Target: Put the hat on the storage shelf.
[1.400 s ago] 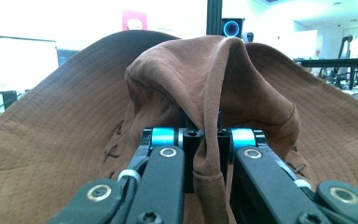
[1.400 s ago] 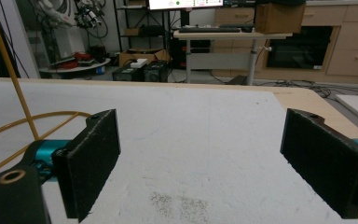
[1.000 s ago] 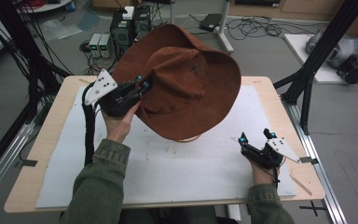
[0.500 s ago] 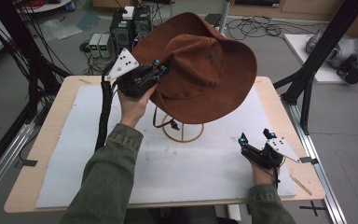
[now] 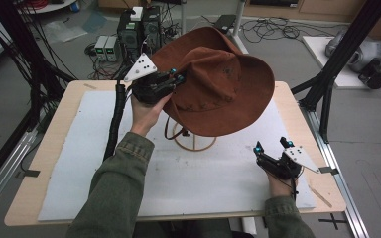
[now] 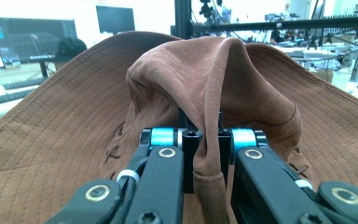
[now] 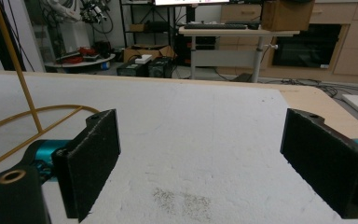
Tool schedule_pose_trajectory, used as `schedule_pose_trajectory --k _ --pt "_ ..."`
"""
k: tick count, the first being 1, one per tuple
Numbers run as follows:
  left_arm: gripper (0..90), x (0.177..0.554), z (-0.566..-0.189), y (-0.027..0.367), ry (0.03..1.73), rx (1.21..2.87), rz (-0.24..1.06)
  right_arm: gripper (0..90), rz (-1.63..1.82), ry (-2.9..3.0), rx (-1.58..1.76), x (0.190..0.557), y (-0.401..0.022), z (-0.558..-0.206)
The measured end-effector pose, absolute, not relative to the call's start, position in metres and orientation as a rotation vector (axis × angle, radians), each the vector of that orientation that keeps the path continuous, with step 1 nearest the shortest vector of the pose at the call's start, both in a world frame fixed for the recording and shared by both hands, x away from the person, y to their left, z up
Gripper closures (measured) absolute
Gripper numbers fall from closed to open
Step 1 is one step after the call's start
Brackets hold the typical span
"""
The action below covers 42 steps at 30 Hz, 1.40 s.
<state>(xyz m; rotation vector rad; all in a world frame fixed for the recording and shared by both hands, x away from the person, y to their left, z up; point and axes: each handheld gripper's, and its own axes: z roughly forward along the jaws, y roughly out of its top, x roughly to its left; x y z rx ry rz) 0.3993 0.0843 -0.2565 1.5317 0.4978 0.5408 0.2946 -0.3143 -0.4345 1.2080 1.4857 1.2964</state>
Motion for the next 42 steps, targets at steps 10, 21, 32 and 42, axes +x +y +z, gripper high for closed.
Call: schedule_pose_trajectory --k 10,21,32,42 --pt "85.8 0.4045 -0.2619 0.0844 0.534 1.599 0.515 11.1 1.292 1.499 1.205 0.2951 -0.3131 -0.435" --pt "85.1 0.4078 -0.2647 0.0831 0.533 1.674 0.486 11.1 1.29 1.507 1.195 0.2955 -0.3118 -0.4354" --pt "80.3 0.4083 -0.2644 0.0807 0.544 1.703 0.49 11.1 1.289 1.503 1.198 0.2951 -0.311 -0.4353" --pt "74.5 0.4072 -0.2641 0.0799 0.539 1.702 0.505 11.1 1.286 1.507 1.198 0.2952 -0.3111 -0.4354"
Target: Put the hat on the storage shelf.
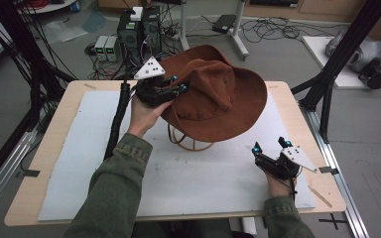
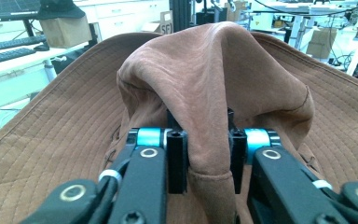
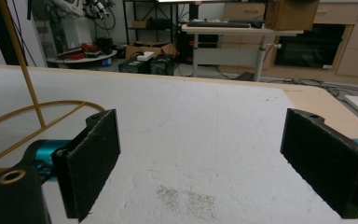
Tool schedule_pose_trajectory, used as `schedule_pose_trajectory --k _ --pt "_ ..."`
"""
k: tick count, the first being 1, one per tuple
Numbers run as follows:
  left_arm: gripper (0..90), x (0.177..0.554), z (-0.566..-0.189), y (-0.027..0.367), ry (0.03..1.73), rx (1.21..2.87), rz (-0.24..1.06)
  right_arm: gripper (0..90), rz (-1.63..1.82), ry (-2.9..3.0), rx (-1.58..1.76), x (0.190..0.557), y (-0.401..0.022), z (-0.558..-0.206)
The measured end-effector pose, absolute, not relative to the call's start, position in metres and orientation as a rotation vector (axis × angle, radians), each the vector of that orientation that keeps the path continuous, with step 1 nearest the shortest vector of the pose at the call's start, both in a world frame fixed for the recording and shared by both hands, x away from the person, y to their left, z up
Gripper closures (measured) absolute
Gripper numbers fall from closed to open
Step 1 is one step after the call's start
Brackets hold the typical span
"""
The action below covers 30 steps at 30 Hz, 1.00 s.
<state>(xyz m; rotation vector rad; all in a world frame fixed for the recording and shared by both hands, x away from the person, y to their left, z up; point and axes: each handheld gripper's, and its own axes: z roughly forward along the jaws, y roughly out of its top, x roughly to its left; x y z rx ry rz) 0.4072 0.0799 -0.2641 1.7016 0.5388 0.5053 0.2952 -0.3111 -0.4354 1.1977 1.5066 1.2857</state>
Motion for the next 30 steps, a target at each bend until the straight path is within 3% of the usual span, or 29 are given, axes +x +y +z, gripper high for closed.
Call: schedule_pose_trajectory --k 10,30 --pt "33.3 0.403 -0.262 0.079 0.516 1.68 0.526 11.1 1.285 1.507 1.194 0.295 -0.31 -0.435" --pt "29.2 0.369 -0.253 0.118 0.556 1.607 0.637 11.1 1.286 1.504 1.191 0.292 -0.309 -0.435"
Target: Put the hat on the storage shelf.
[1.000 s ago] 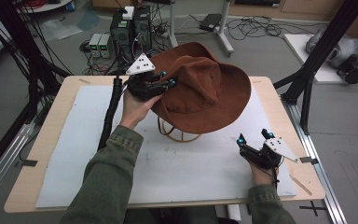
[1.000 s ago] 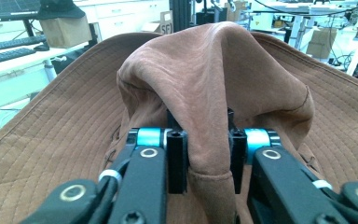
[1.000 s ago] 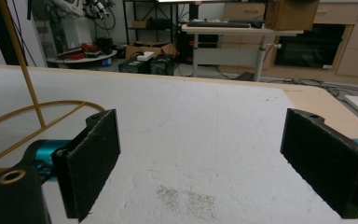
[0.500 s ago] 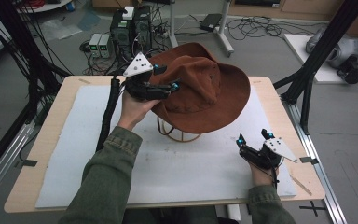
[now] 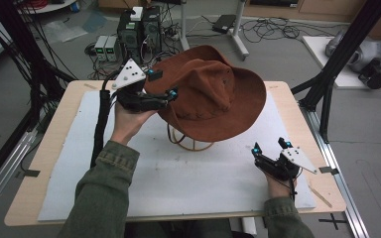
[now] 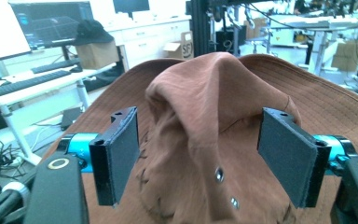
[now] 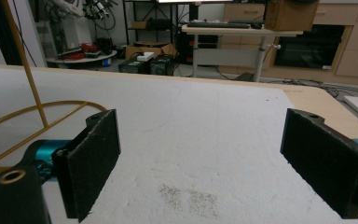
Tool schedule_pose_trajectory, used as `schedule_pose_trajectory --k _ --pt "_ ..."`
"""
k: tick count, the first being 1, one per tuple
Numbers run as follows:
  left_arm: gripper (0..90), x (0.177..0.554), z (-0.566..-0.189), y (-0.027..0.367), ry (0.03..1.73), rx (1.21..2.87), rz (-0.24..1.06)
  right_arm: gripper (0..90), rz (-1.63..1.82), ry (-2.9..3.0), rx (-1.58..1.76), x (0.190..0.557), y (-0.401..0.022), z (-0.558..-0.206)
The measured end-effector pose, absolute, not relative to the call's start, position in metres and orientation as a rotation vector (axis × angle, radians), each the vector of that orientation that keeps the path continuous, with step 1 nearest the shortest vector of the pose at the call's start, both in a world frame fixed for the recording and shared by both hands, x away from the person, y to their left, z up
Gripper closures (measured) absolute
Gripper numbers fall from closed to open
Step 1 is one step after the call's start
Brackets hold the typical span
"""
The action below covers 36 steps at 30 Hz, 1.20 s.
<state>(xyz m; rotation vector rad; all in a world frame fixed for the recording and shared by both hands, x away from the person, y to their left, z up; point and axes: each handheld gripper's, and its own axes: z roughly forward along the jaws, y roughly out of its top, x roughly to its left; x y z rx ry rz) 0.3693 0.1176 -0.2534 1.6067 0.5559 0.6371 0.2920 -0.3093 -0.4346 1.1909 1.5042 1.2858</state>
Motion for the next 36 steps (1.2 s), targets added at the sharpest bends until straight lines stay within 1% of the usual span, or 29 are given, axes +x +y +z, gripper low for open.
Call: schedule_pose_trajectory --k 6,9,17,26,28,31,36 --pt "28.4 0.353 -0.265 0.144 0.586 1.553 0.722 11.1 1.276 1.496 1.198 0.291 -0.308 -0.435" --pt "28.7 0.345 -0.275 0.16 0.629 1.531 0.755 11.1 1.275 1.491 1.205 0.291 -0.308 -0.435" --pt "27.6 0.328 -0.297 0.195 0.706 1.453 0.792 11.1 1.281 1.481 1.218 0.291 -0.308 -0.435" --pt "27.7 0.311 -0.323 0.214 0.759 1.395 0.828 11.1 1.28 1.482 1.223 0.291 -0.309 -0.435" --pt "27.7 0.308 -0.331 0.218 0.782 1.385 0.816 11.1 1.283 1.484 1.222 0.291 -0.309 -0.435" --pt "27.7 0.302 -0.349 0.226 0.829 1.369 0.845 11.1 1.286 1.482 1.223 0.291 -0.309 -0.435" --pt "27.5 0.295 -0.365 0.235 0.882 1.345 0.895 11.1 1.279 1.484 1.223 0.29 -0.308 -0.435"
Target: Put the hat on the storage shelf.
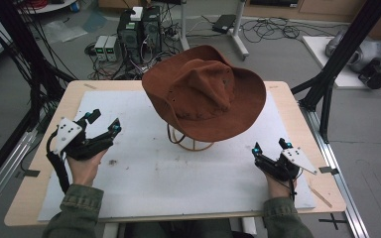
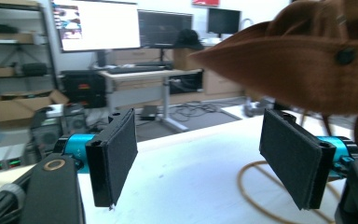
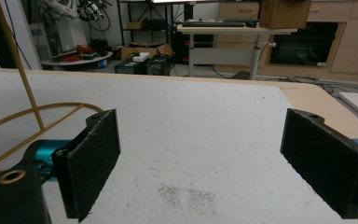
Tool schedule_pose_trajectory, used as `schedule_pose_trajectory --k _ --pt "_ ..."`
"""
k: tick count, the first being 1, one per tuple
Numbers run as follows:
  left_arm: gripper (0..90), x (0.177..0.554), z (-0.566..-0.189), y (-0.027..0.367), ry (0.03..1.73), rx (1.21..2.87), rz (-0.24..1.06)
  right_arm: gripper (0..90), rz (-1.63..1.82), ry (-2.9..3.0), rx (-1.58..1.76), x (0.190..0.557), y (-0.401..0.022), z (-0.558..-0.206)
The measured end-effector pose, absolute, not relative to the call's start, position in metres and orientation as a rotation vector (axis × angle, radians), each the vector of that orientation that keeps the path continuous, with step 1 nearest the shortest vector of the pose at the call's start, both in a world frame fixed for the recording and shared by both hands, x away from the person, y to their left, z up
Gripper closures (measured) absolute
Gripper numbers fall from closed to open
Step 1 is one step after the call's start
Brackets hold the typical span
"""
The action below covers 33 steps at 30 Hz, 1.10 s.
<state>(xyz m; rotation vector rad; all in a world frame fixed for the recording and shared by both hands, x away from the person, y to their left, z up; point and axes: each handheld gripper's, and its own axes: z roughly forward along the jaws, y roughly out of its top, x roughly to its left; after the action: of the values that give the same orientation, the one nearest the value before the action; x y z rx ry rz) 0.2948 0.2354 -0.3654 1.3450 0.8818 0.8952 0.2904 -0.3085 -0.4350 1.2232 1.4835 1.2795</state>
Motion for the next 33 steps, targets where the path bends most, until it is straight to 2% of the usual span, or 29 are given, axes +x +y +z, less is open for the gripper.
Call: schedule_pose_trajectory --k 14,33 --pt "25.4 0.269 -0.403 0.264 1.035 1.262 1.029 11.1 1.32 1.419 1.285 0.291 -0.309 -0.437" --pt "22.9 0.241 -0.429 0.288 1.141 1.212 1.163 11.1 1.271 1.365 1.335 0.287 -0.304 -0.44"
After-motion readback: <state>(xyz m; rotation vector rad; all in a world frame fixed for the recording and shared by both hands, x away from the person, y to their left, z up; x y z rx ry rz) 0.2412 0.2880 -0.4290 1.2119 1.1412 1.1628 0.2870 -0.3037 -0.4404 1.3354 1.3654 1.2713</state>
